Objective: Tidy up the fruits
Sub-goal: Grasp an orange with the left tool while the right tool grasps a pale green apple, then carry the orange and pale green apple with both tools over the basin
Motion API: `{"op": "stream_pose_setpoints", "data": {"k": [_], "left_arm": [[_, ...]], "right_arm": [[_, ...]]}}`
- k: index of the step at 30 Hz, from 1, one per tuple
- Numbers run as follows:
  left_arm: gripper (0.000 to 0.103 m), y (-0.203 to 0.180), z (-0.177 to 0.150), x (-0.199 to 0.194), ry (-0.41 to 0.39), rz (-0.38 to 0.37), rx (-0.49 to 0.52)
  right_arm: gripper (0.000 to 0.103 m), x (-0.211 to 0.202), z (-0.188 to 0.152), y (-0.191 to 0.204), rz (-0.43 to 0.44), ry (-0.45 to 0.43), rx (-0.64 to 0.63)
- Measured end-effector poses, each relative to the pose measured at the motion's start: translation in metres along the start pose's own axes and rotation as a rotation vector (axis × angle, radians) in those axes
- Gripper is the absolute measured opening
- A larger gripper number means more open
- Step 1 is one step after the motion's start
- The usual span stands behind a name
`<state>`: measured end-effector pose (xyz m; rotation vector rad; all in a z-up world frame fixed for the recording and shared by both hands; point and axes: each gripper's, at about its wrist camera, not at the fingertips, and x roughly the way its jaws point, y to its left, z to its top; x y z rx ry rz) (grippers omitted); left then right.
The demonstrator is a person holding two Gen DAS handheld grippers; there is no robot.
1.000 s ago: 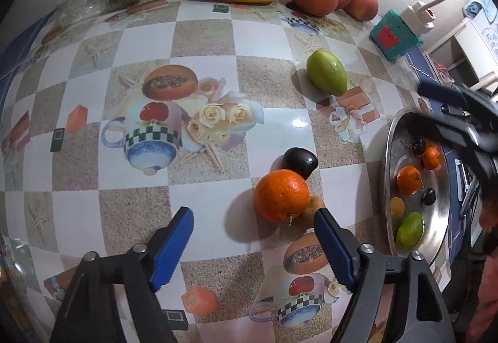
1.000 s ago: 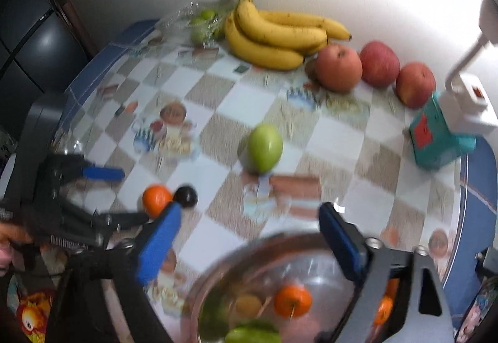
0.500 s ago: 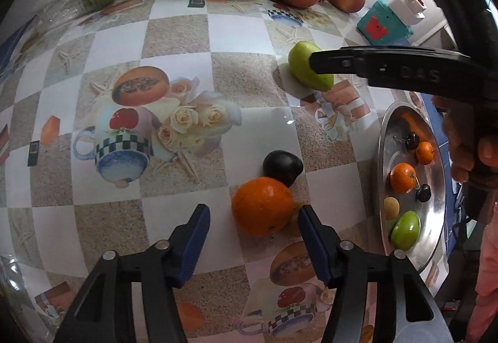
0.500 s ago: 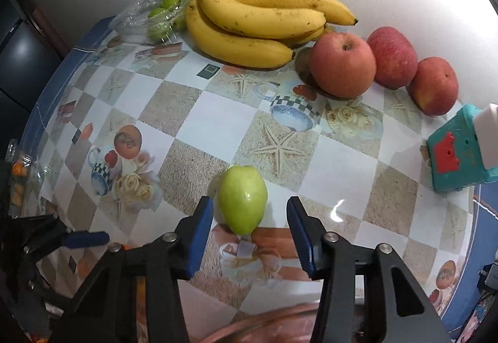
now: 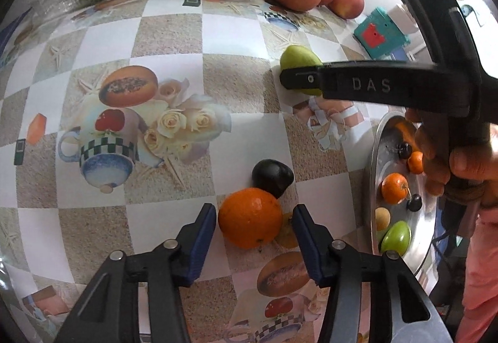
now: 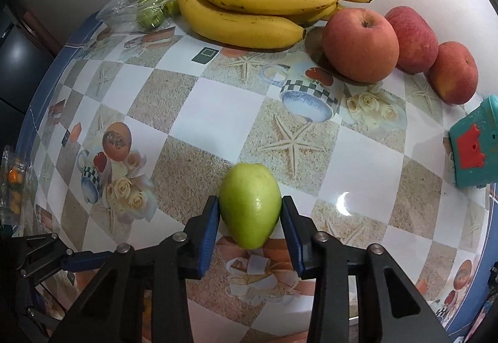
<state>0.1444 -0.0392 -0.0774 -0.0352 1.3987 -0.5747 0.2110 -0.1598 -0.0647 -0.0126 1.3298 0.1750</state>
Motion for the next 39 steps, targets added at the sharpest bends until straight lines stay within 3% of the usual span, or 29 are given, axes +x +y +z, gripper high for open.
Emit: {"op": "stream_pose_setpoints", "data": {"k": [6, 16, 29, 39], "left_arm": [[0.044, 0.008, 0.002, -0.004, -0.022, -0.024, -0.032], [0.042, 0.022, -0.006, -0.013, -0.051, -0.083, -0.087], [0.042, 0.035, -0.018, -0.055, -0.147, -0.175, -0.179], [0.042, 0.020, -0.026, -0.109, -0.218, -0.209, -0.205]], "right_arm": [[0.041, 0.003, 0.001, 0.000, -0.003, 0.004, 0.016], [0.041, -0.014, -0.008, 0.003, 0.004, -0.003, 0.015], [0.041, -0.074, -0.029, 0.010, 0.004, -0.061, 0.013], [0.041, -0.136, -0.064, -0.006, -0.027, -0.107, 0.109]]}}
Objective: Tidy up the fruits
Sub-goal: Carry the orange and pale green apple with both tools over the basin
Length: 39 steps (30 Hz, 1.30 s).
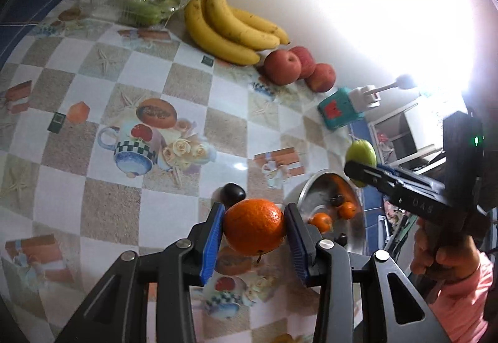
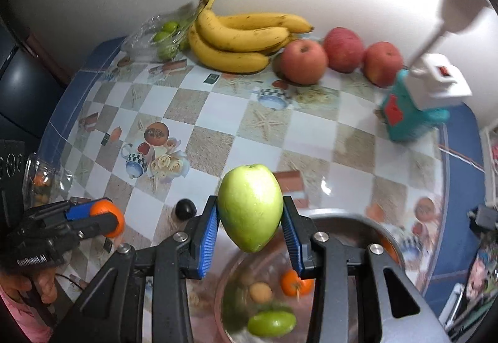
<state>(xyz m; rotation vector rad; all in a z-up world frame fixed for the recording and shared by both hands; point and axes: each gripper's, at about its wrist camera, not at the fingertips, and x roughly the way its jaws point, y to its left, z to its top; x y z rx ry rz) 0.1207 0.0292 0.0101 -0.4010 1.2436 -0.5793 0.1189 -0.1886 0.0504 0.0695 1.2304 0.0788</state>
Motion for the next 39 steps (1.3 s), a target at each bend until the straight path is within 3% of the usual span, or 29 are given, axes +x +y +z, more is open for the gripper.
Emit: {"op": "stream_pose_setpoints", "data": {"k": [7, 14, 22, 26, 34, 39], "left_arm": [[0.042, -0.033, -0.016, -0.020, -0.028, -0.017, 0.010], [0.042, -0.070, -0.042, -0.007, 0.025, 0.013, 0.066], [0.042, -0.116, -0.061, 0.031, 0.084, 0.064, 0.126], [0.042, -0.132, -0.071, 0.057, 0.092, 0.126, 0.151], [0.042, -0.140, -0.066, 0.101, 0.098, 0.227, 0.138], [0.042, -0.142, -0.056, 0.122, 0.089, 0.240, 0.114]], "right_arm": [[0.041, -0.044, -0.038, -0.014, -0.002, -0.039, 0.042], [0.041, -0.052, -0.084, -0.039, -0.017, -0.018, 0.107], [0.041, -0.030, -0.134, -0.065, -0.058, 0.047, 0.173], [0.041, -0.015, -0.155, -0.075, -0.066, 0.084, 0.199], [0.041, 0.002, -0.171, -0.095, -0.089, 0.109, 0.238], [0.041, 0.014, -0.173, -0.100, -0.098, 0.134, 0.241]]}}
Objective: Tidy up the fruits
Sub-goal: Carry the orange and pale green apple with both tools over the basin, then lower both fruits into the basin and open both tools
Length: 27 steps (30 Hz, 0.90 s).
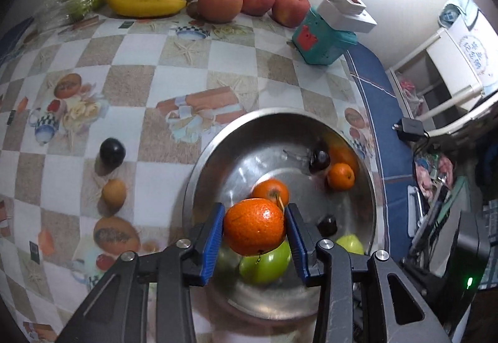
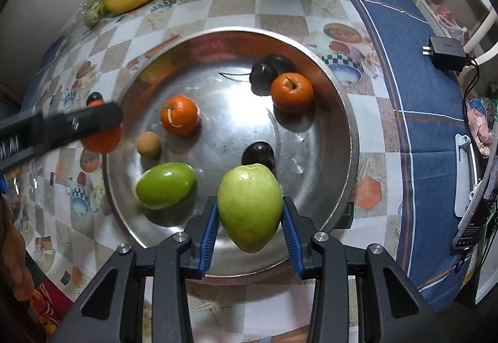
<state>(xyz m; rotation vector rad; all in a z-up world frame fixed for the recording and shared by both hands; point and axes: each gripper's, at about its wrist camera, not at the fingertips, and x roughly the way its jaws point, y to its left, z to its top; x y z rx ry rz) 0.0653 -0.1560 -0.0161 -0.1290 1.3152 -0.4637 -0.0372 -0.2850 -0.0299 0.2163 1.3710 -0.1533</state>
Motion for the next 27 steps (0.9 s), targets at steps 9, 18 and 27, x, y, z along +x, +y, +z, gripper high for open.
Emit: {"op": "stream_pose_setpoints", "data": {"k": [9, 18, 27], "left_arm": [[0.042, -0.002, 0.008, 0.014, -0.023, 0.044, 0.033], [0.042, 0.002, 0.007, 0.022, 0.003, 0.032, 0.035], [0.042, 0.002, 0.008, 0.027, 0.024, 0.024, 0.040]], "right_arm": [[0.041, 0.013, 0.004, 0.001, -0.022, 0.028, -0.004], [0.041, 0.023, 0.010, 0.006, -0.047, 0.041, -0.006], [0.041, 0.025, 0.012, 0.010, -0.066, 0.051, -0.018]]}}
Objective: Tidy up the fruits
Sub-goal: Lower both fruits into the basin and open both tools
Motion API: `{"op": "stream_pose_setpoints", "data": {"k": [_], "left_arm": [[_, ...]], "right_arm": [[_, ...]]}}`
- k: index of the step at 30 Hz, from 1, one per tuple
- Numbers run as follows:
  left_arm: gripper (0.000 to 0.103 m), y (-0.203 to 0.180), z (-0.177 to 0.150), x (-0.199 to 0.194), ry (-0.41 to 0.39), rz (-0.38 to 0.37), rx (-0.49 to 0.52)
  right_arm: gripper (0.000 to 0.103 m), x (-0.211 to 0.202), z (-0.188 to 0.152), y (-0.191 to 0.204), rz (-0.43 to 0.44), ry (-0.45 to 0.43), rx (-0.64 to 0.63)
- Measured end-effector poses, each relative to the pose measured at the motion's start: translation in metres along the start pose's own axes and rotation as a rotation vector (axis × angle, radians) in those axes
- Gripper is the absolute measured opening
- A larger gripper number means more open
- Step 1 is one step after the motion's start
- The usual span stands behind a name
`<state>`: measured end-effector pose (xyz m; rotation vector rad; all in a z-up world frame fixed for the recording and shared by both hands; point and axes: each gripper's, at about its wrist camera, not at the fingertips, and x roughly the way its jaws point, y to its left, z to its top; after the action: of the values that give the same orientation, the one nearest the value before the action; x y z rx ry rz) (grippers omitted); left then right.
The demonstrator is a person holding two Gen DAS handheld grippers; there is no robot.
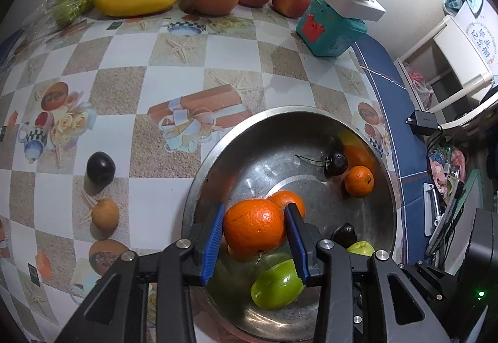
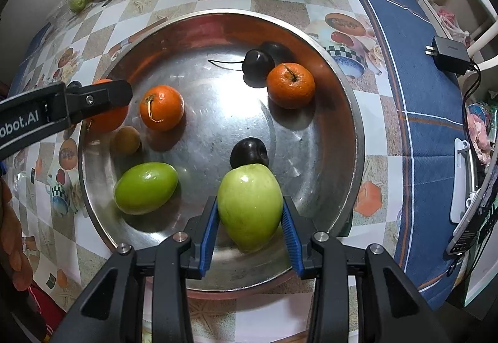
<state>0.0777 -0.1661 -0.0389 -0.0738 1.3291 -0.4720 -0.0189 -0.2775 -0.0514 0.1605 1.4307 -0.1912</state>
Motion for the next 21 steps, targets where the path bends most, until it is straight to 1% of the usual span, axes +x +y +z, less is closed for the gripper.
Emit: {"op": "stream_pose_setpoints", "data": {"k": [14, 21], "left_arm": [[0.042, -0.0013, -0.0021, 0.0052, 0.026, 0.007, 0.010], [0.045, -0.0034, -0.0029, 0.0049, 0.039, 0.007, 0.013]], "right_arm": [[0.041, 0.0057, -0.0035, 0.0003, -0.015, 0.022, 0.004], [0.041, 0.0040, -0.0033, 0.0021, -0.024, 0.018, 0.006]]}}
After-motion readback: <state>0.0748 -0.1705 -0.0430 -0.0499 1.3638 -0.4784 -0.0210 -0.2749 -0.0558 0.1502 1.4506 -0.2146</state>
